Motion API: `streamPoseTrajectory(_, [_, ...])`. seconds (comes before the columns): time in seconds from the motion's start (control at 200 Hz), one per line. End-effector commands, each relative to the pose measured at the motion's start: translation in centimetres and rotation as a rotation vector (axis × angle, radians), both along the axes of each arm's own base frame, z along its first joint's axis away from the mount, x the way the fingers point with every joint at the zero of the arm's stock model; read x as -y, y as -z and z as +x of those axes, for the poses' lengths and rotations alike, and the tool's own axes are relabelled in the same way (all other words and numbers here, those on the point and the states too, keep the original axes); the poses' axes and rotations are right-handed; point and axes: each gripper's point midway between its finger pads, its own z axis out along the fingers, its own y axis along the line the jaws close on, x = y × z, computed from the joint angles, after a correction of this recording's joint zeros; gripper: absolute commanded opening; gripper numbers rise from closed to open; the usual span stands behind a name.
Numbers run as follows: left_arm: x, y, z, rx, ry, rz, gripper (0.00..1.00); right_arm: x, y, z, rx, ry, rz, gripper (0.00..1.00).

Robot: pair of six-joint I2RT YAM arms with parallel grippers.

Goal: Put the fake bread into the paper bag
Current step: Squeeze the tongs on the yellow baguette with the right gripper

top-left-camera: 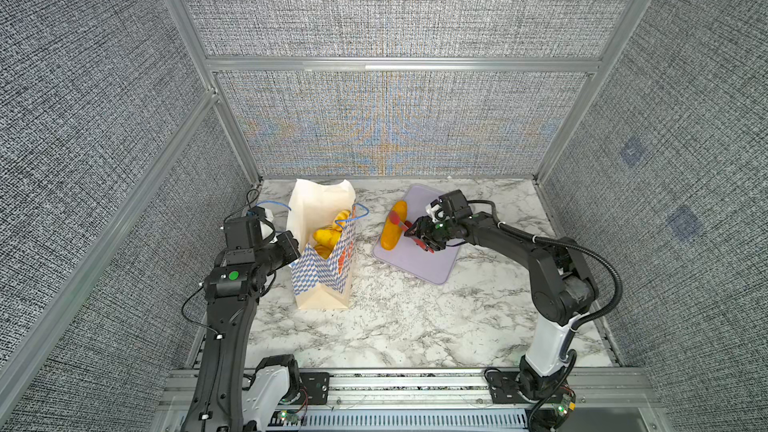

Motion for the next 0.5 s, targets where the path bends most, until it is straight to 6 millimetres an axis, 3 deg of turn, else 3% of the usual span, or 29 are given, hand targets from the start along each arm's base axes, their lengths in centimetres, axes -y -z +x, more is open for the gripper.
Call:
streamPoseTrajectory(0.0, [-0.1,0.4,-0.3,-0.015,0.004,0.016,0.03,-0.2,-0.2,0.3,0.011,-0.007,0.013,0.58])
streamPoseTrajectory(0.215, [-0.2,0.2,-0.4,-0.013,0.003,0.019,0.03,0.0,-0.1,0.3,0.011,0.0,0.016,0.52])
streamPoseTrajectory(0.495, [-0.2,0.1,-0.4,-0.011,-0.001,0.017,0.03,1.3,-1.3,0.2,0.037,0.029,0.031,0.47])
